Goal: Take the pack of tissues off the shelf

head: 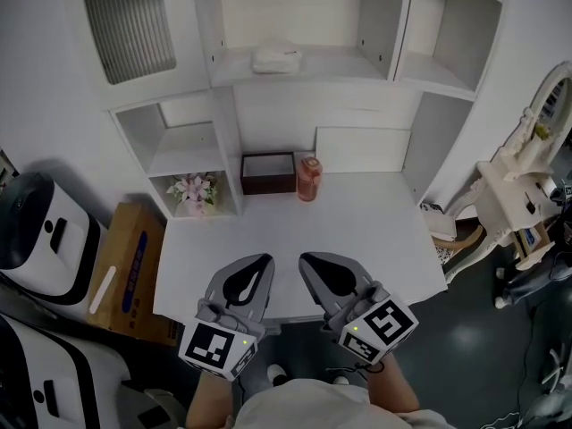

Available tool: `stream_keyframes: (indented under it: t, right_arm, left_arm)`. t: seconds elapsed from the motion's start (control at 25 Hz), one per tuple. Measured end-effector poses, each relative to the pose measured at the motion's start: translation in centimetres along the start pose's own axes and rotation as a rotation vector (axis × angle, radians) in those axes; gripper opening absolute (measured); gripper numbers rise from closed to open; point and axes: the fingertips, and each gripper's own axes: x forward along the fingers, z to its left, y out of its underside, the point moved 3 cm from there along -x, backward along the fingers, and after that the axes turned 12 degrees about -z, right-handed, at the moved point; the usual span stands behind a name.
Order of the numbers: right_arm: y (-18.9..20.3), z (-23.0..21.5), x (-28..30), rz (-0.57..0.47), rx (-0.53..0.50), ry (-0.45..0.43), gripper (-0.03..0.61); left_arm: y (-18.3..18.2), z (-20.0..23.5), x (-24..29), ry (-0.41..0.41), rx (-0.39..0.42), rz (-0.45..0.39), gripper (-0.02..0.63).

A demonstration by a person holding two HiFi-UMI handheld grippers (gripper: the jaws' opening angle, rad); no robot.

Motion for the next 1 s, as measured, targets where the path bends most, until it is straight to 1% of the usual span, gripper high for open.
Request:
stream_keyframes:
  t: [0.36,0.56,1.0]
  right_arm:
    - [1.1,1.8,2.9,-0.003,-0.009,0.060,0.002]
    - [1.9,2.8,3.9,0.010,-0.014,0.082,0.014]
    - [1.9,1.8,4.8,0.050,-0.040,0.124,0.032]
  left_arm:
    - [0.1,3.8,-1.2,0.055,-0.023,-0.014,0.002]
    - [0.2,5.3,-2.0,0.079,-0.031,-0.020,0.002]
    - [0.5,6.7,-1.1,0.105,-0.064,-0.043,0.002]
